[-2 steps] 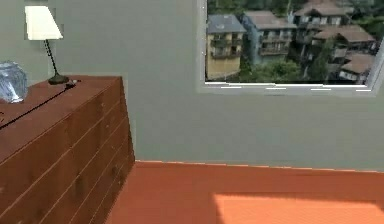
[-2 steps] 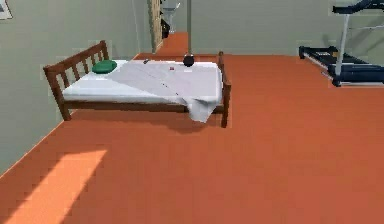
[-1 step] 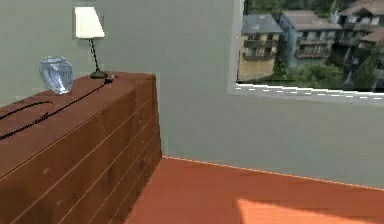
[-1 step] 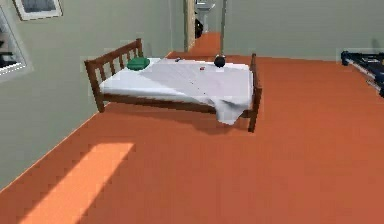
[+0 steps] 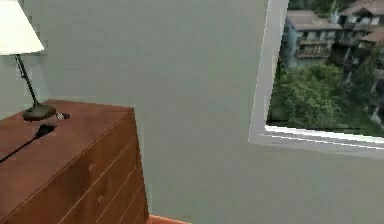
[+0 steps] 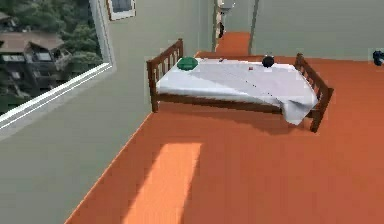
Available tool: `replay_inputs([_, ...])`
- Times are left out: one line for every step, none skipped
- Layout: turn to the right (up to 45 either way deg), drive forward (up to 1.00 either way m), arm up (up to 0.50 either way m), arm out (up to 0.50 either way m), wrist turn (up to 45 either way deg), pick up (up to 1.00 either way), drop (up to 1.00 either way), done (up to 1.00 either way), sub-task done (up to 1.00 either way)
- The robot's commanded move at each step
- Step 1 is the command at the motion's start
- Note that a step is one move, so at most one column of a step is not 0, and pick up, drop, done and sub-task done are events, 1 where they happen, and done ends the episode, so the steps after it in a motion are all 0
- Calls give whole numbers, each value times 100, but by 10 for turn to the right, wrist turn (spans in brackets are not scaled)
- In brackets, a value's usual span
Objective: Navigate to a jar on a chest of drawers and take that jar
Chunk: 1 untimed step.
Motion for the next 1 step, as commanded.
replay_inputs([-450, 0, 0, 0, 0, 0, 0, 0, 0])
